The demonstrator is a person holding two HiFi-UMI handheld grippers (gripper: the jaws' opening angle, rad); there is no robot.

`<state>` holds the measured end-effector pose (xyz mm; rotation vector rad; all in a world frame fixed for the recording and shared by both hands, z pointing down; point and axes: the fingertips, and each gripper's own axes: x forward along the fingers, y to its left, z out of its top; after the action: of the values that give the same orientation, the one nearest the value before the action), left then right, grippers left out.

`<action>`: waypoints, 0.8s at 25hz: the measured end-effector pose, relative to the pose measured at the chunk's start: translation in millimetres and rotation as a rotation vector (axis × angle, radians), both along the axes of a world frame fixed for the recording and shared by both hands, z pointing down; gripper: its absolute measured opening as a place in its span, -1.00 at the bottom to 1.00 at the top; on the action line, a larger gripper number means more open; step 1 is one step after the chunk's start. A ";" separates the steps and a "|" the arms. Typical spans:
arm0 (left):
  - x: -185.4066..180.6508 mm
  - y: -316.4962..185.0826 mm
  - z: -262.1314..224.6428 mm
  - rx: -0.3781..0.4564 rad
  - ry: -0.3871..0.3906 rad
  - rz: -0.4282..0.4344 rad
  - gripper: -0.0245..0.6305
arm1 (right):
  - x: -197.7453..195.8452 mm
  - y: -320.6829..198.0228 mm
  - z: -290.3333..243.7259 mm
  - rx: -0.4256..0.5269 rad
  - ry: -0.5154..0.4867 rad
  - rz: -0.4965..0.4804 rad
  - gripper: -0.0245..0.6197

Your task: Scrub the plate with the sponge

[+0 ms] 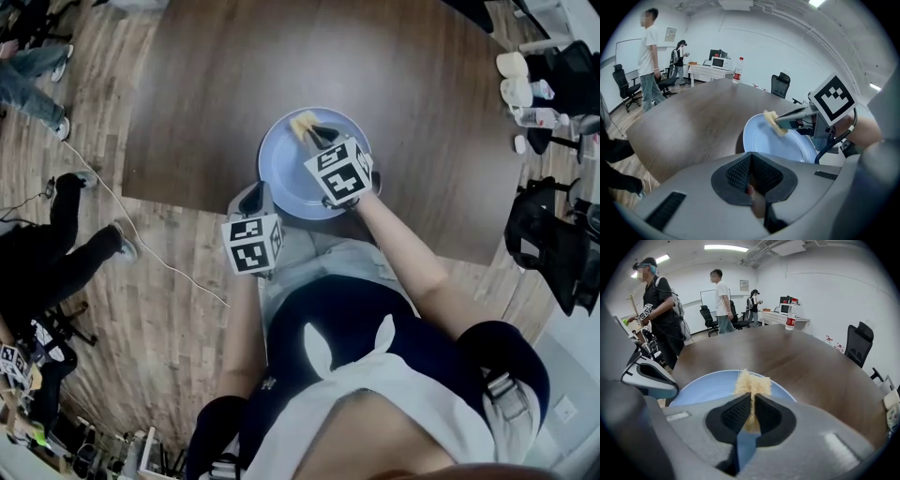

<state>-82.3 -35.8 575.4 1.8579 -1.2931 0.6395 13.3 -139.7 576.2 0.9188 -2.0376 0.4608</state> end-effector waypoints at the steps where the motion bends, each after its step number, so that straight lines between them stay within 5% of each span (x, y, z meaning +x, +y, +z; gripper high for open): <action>1: 0.4 -0.3 1.8 -0.004 0.001 -0.001 -0.91 | 1.6 -1.6 3.3 -0.006 0.005 0.005 -0.85; 20: -1.9 -1.2 7.5 -0.022 0.020 0.027 -0.91 | -0.3 -7.3 21.8 -0.059 0.045 0.009 -0.84</action>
<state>-84.2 -37.0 582.8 1.8620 -1.2453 0.6452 13.1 -146.9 598.0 0.8956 -1.9699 0.4987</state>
